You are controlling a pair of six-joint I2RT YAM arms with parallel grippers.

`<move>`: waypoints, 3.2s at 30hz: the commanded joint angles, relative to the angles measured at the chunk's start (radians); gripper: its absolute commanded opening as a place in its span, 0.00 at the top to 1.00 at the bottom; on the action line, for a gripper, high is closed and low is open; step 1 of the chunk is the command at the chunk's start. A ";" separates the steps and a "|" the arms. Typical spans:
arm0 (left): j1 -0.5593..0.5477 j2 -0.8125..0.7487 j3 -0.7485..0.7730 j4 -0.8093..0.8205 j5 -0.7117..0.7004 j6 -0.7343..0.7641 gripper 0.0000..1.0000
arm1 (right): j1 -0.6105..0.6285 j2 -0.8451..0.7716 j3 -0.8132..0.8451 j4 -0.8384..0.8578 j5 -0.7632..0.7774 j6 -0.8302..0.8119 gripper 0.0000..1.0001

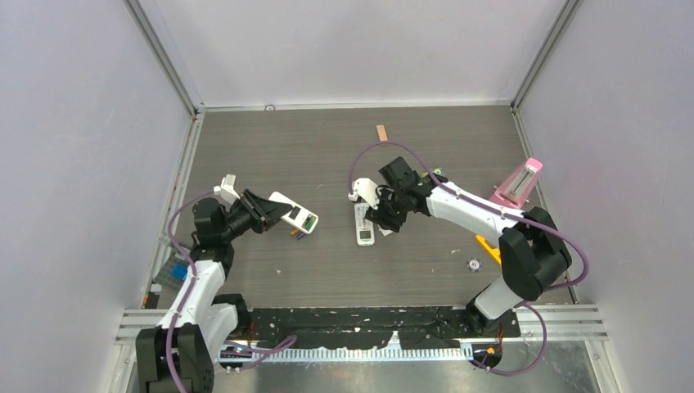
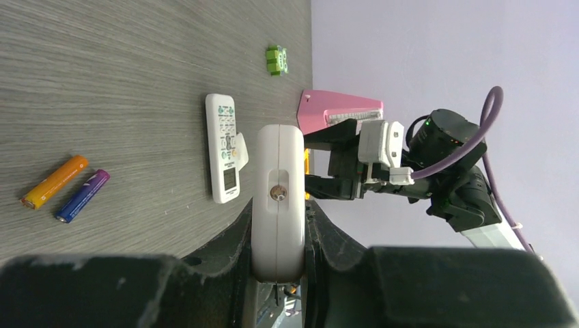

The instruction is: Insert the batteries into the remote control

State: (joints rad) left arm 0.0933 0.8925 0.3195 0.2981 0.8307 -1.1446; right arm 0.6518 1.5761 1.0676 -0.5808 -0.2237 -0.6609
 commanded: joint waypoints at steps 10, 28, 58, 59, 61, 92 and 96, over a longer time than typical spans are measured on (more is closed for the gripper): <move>0.008 -0.035 0.050 -0.111 -0.063 0.120 1.00 | -0.002 0.030 -0.038 0.060 0.042 -0.242 0.36; 0.027 0.010 0.057 -0.077 -0.056 0.116 1.00 | -0.008 0.184 0.016 0.049 0.008 -0.433 0.38; 0.042 0.001 0.055 -0.076 -0.034 0.121 1.00 | -0.027 0.232 0.083 -0.157 -0.106 -0.386 0.59; 0.042 -0.001 0.054 -0.076 -0.035 0.121 1.00 | -0.027 0.226 0.083 -0.157 -0.118 -0.372 0.59; 0.042 -0.004 0.050 -0.076 -0.038 0.121 1.00 | -0.028 0.204 0.087 -0.153 -0.148 -0.323 0.59; 0.043 -0.124 0.056 -0.194 -0.059 0.180 1.00 | -0.226 -0.006 0.037 0.091 0.589 0.782 0.03; 0.043 -0.123 0.060 -0.203 -0.060 0.187 1.00 | -0.266 0.082 0.096 0.049 0.563 0.754 0.04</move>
State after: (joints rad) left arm 0.1276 0.7830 0.3401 0.0978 0.7677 -0.9825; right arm 0.4103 1.5974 1.0912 -0.4908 0.3431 0.0792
